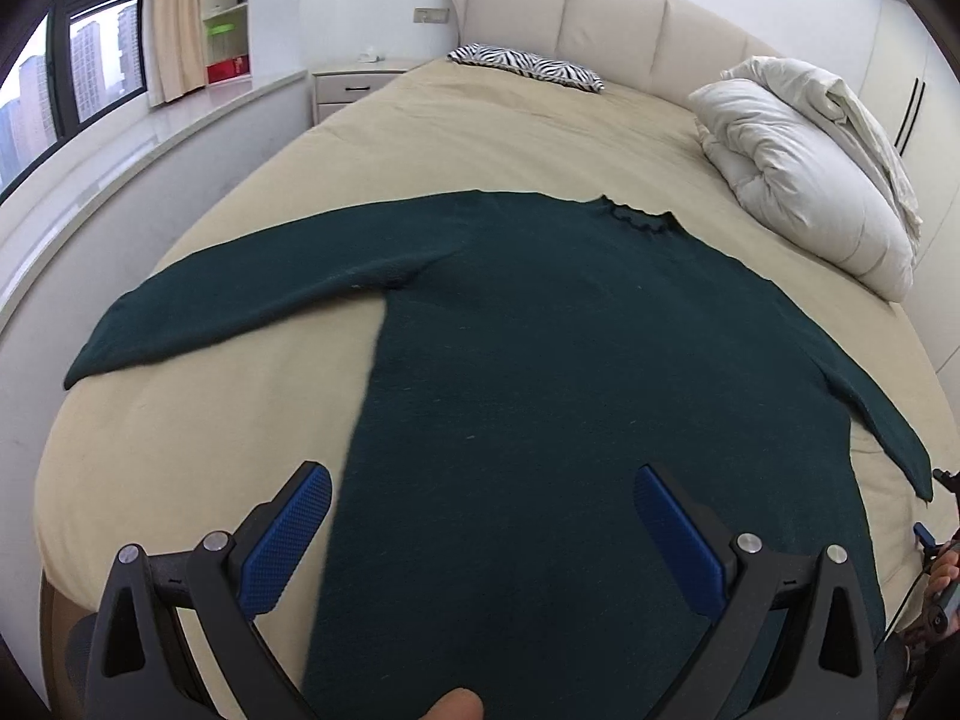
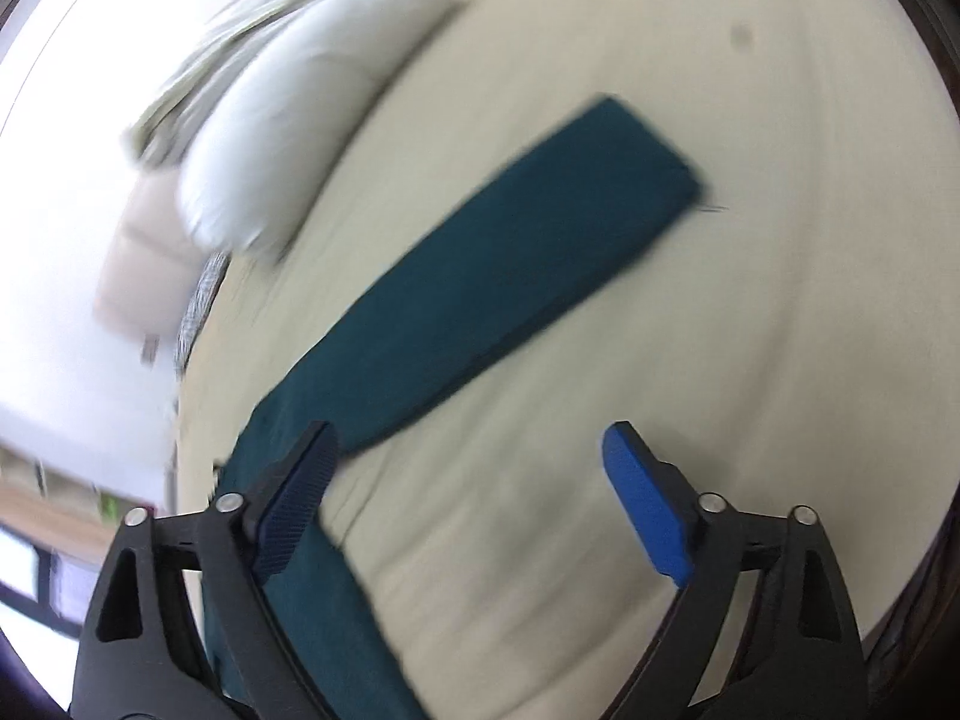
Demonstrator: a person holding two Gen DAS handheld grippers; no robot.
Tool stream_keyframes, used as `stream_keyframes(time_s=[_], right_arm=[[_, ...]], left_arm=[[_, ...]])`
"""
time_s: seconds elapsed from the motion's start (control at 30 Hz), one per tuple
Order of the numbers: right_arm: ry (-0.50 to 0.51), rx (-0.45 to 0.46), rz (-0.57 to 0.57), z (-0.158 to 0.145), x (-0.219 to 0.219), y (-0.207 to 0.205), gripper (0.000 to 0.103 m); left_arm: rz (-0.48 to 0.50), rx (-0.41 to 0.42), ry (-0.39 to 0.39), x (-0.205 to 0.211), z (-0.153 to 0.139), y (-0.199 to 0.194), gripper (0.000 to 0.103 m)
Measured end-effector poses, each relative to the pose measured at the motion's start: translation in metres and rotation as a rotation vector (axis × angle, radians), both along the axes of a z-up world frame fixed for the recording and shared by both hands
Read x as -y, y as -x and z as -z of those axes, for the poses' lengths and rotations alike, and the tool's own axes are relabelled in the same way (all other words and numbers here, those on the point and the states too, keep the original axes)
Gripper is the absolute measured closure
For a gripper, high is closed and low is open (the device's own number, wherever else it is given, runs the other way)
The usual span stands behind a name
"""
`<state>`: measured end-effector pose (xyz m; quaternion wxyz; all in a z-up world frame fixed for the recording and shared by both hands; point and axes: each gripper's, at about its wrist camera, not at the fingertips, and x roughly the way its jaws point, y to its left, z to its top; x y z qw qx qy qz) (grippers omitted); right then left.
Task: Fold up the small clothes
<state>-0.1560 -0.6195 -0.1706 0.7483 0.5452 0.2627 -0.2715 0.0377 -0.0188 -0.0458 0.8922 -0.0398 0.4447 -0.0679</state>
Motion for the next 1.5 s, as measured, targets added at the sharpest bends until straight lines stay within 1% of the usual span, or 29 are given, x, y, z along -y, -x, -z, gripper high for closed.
stream_keyframes(time_s=[0.07,0.1,0.17,0.2,0.23,0.27,0.3,0.33,0.37,0.4,0.47,0.5,0.53,0.57,0.63,0.73,0.8,0.87,0.9,0.97,1.0,1.07,1.13,1.23,1.3,1.33,1.37,1.43,1.5], right_arm=[[-0.035,0.028,0.035,0.013,0.021,0.010,0.026],[-0.044,0.046,0.042,0.017,0.030,0.011,0.028],[-0.039,0.074,0.052,0.022,0.043,0.010,0.028],[-0.036,0.087,0.054,0.024,0.051,0.008,0.028],[-0.036,0.100,0.053,0.026,0.059,0.004,0.029],[-0.042,0.110,0.049,0.027,0.067,0.002,0.035],[-0.051,0.106,0.050,0.031,0.075,-0.001,0.041],[-0.057,0.099,0.059,0.033,0.085,-0.001,0.049],[-0.054,0.093,0.067,0.032,0.089,-0.009,0.057],[-0.042,0.081,0.069,0.032,0.092,-0.012,0.063],[-0.012,0.038,0.070,0.028,0.098,-0.024,0.086],[0.008,0.024,0.064,0.022,0.100,-0.030,0.090],[0.035,0.012,0.058,0.016,0.100,-0.035,0.094],[0.063,0.002,0.055,0.008,0.098,-0.041,0.095],[0.134,-0.007,0.020,-0.014,0.088,-0.058,0.096],[0.272,-0.005,-0.110,-0.057,0.056,-0.106,0.096],[0.353,0.013,-0.231,-0.085,0.017,-0.144,0.096],[0.442,0.032,-0.380,-0.109,-0.035,-0.188,0.097],[0.479,0.043,-0.452,-0.118,-0.063,-0.209,0.097],[0.503,0.082,-0.584,-0.125,-0.121,-0.242,0.097],[0.497,0.097,-0.648,-0.124,-0.149,-0.259,0.097],[0.487,0.097,-0.768,-0.113,-0.202,-0.289,0.097],[0.484,0.061,-0.865,-0.092,-0.249,-0.314,0.096],[0.419,-0.021,-0.956,-0.048,-0.289,-0.336,0.093],[0.381,-0.056,-1.005,-0.023,-0.304,-0.331,0.080],[0.355,-0.047,-1.019,-0.018,-0.303,-0.326,0.065],[0.344,-0.021,-1.019,-0.015,-0.304,-0.310,0.059],[0.338,0.015,-1.004,-0.020,-0.297,-0.288,0.053],[0.322,0.063,-0.970,-0.026,-0.276,-0.260,0.052]], left_arm=[[0.016,0.021,-0.004,0.009,0.000,-0.004,0.000],[0.029,0.037,-0.009,0.014,0.000,-0.007,0.000],[0.085,0.070,0.017,0.022,0.000,-0.011,0.000],[0.122,0.072,0.030,0.028,0.001,-0.013,0.000],[0.140,0.064,0.021,0.032,0.002,-0.015,0.000],[0.147,0.043,-0.006,0.037,0.004,-0.018,0.000],[0.142,0.002,-0.037,0.041,0.009,-0.022,0.000],[0.131,-0.023,-0.036,0.041,0.012,-0.025,0.000],[0.116,-0.044,-0.014,0.038,0.014,-0.028,0.000],[0.102,-0.054,0.004,0.034,0.016,-0.031,0.000],[0.091,-0.038,0.016,0.027,0.017,-0.032,0.000],[0.091,-0.031,0.037,0.023,0.017,-0.033,0.000],[0.099,-0.036,0.074,0.019,0.018,-0.034,0.000],[0.100,-0.043,0.098,0.015,0.019,-0.036,0.000],[0.091,-0.056,0.143,0.008,0.021,-0.039,0.000],[0.086,-0.059,0.218,-0.004,0.021,-0.042,0.000],[0.081,-0.056,0.247,-0.012,0.020,-0.043,0.001],[0.077,-0.052,0.279,-0.018,0.018,-0.046,0.001],[0.071,-0.049,0.294,-0.022,0.018,-0.048,0.001],[0.063,-0.043,0.322,-0.030,0.017,-0.051,0.001],[0.059,-0.039,0.341,-0.035,0.016,-0.054,0.003],[0.056,-0.034,0.367,-0.042,0.015,-0.057,0.004],[0.064,-0.035,0.396,-0.044,0.015,-0.065,0.004],[0.092,-0.049,0.410,-0.036,0.017,-0.080,0.004],[0.119,-0.063,0.416,-0.024,0.020,-0.090,0.004],[0.129,-0.070,0.420,-0.019,0.022,-0.094,0.004],[0.141,-0.080,0.427,-0.012,0.024,-0.100,0.004],[0.175,-0.100,0.438,0.009,0.028,-0.114,0.004],[0.194,-0.114,0.426,0.027,0.034,-0.126,0.006]])
